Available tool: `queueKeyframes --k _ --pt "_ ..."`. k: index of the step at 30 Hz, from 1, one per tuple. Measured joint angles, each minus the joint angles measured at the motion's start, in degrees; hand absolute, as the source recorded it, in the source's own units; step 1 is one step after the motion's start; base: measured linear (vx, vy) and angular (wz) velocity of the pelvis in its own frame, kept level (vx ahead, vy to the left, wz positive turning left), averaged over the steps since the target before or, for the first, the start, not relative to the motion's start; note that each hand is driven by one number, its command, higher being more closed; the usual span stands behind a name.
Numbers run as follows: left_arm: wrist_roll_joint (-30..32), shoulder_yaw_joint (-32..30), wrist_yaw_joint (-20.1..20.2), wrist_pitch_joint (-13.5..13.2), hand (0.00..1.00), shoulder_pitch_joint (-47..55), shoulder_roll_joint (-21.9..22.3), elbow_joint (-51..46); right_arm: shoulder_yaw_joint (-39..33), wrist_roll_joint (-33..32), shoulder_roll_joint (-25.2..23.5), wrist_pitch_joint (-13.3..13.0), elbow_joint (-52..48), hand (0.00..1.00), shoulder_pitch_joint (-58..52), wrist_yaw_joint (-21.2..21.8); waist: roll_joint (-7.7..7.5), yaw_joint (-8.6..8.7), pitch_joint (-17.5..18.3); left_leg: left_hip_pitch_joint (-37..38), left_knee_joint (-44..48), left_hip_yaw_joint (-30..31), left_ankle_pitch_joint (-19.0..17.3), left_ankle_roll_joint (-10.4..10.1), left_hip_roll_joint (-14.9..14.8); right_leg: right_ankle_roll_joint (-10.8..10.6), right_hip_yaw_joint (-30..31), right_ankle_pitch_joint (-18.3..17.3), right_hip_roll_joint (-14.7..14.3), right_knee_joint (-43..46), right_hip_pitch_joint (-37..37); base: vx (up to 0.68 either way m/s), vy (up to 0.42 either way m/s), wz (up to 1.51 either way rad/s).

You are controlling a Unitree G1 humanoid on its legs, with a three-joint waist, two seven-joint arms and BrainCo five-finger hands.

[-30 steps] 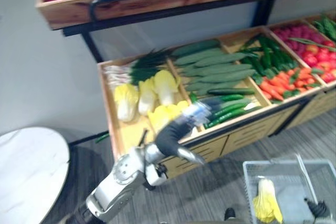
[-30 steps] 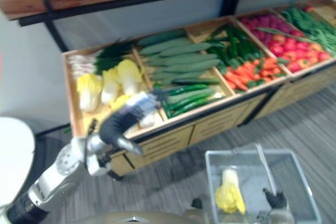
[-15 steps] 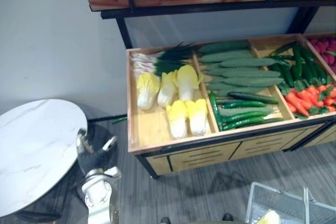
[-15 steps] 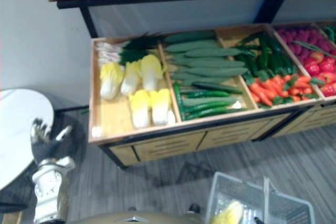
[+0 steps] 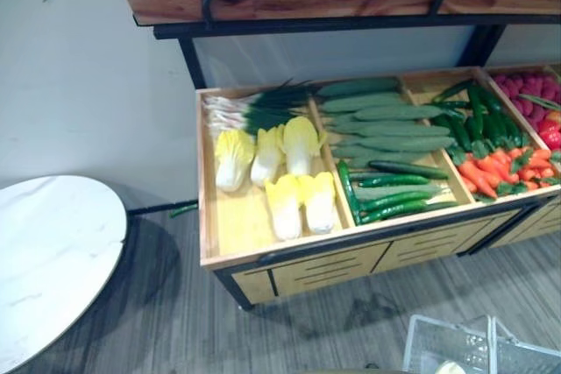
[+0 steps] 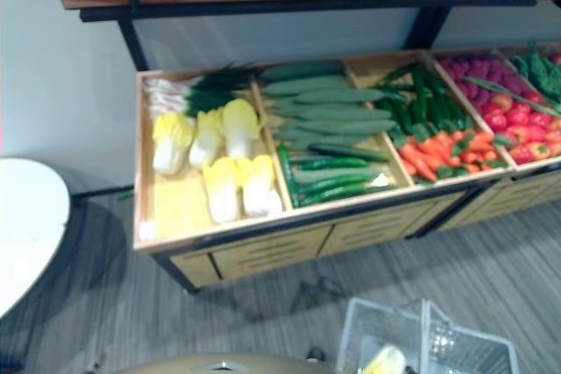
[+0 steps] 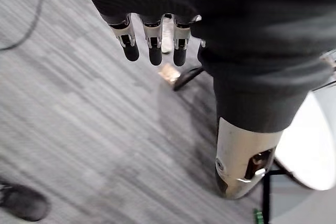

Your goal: Pick vegetable in the basket

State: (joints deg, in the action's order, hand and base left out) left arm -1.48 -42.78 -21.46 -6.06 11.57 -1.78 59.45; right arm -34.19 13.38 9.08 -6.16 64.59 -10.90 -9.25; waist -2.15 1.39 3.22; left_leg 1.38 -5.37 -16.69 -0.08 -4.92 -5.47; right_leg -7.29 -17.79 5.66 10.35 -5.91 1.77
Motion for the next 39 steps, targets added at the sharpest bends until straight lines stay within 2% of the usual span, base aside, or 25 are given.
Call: queueKeyframes --k 3,6,13,28,31,32,34,37,39 --pt "3.67 3.48 3.29 0.59 0.0 -0.07 0.0 1.91 1.71 0.09 0.49 -0.42 1.21 1.0 0.68 -0.12 0.52 0.05 -0.18 0.5 0.01 -0.26 -0.08 -0.11 -0.3 -0.02 0.65 0.01 -0.45 0.0 -0.03 0.03 -0.034 -0.13" --pt "7.38 10.17 6.74 0.46 0.0 -0.94 0.11 2.15 4.93 0.17 1.63 -0.45 1.54 1.0 1.08 0.03 1.22 0.16 -0.68 0.88 0.02 -0.42 -0.42 -0.51 -0.38 -0.02 1.24 0.01 -0.58 0.02 -0.04 0.0 -0.03 -0.1" --pt "9.48 19.93 10.34 0.32 0.0 -1.3 0.03 2.23 9.62 0.18 2.3 -0.9 1.53 1.0 1.19 0.47 1.68 0.18 -1.71 0.88 1.57 -0.45 -1.51 -0.66 -0.56 0.02 1.8 -0.06 -0.57 0.13 -0.1 -0.03 -0.029 -0.04" --pt "9.44 24.63 10.76 0.22 0.0 -1.37 -1.74 3.31 12.51 0.03 2.09 -0.94 1.59 1.0 1.66 1.12 1.37 0.33 -3.26 2.19 1.55 -0.69 -1.65 -0.86 -1.19 0.23 2.32 -0.24 -1.29 0.26 -1.12 -0.02 -0.031 -0.02" --pt "9.04 26.19 11.62 0.24 0.0 -1.77 -2.19 3.36 12.17 -0.51 1.87 -0.93 1.56 1.0 1.87 1.18 1.24 0.52 -5.12 4.64 1.59 -0.76 -2.04 -1.32 -1.71 0.1 2.82 -3.93 -0.87 6.98 -0.42 -0.01 -0.001 -0.03" --pt "8.91 26.91 11.72 0.27 0.0 -1.72 -2.69 3.35 12.09 -0.96 1.5 -0.93 1.5 1.0 1.84 1.25 0.73 0.47 -5.4 6.04 1.68 -1.57 -2.61 -1.68 -1.85 0.12 3.94 -5.93 -0.58 10.77 0.49 -0.03 -0.003 -0.29" --pt "8.89 27.2 11.73 0.36 0.0 -1.36 -3.07 3.4 11.86 -1.07 1.19 -1.45 1.33 1.0 1.8 2.25 0.12 0.48 -5.77 7.61 2.75 -3.61 -3.88 -1.98 -1.86 -0.1 6.43 -7.38 -0.34 14.47 1.57 -0.03 0.006 -0.48" --pt "9.07 27.97 11.7 0.38 0.0 -1.46 -3.61 3.97 11.15 -1.06 0.5 -2.15 0.27 1.0 1.6 2.91 -0.24 1.18 -5.93 7.7 4.51 -8.0 -5.6 -1.72 -1.06 -1.19 11.47 -6.63 -0.2 15.05 4.1 -0.06 0.054 -0.79" --pt "9.69 29.45 11.7 0.37 0.0 -1.76 -4.4 4.49 9.77 -1.8 -0.29 -2.69 -1.4 1.0 1.14 2.95 -0.69 1.88 -6.41 7.82 3.52 -12.31 -5.98 -0.77 0.99 -2.7 15.82 -5.3 0.0 13.06 6.36 -0.11 0.101 -0.96"
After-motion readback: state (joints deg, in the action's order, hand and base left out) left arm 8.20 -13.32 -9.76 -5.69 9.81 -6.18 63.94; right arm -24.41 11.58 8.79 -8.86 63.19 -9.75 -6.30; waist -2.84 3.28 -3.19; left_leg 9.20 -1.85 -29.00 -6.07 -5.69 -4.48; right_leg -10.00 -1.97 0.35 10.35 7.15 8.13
